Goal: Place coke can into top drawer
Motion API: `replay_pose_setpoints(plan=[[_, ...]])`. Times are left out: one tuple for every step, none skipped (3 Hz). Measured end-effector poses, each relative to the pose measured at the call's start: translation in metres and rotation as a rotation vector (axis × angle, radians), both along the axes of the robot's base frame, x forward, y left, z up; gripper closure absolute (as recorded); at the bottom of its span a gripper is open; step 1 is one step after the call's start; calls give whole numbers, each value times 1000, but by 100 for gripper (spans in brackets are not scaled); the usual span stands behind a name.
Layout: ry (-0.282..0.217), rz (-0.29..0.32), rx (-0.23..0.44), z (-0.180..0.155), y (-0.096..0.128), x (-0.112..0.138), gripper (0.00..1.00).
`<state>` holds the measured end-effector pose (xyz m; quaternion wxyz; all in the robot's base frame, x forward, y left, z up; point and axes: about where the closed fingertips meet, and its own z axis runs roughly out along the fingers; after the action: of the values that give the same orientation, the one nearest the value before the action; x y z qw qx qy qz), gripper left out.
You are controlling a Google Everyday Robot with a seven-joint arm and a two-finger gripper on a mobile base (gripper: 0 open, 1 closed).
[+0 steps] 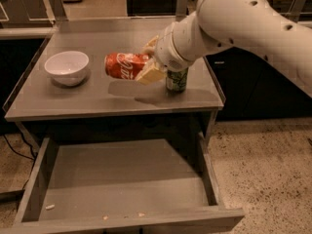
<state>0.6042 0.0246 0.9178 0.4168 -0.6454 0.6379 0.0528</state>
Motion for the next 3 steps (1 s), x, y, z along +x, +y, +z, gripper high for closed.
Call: replay_pose_setpoints(plan=[[-11, -56, 24, 5, -35, -32, 100], [-11, -56, 24, 5, -35, -33, 100], [3, -33, 21, -11, -31, -59, 100]])
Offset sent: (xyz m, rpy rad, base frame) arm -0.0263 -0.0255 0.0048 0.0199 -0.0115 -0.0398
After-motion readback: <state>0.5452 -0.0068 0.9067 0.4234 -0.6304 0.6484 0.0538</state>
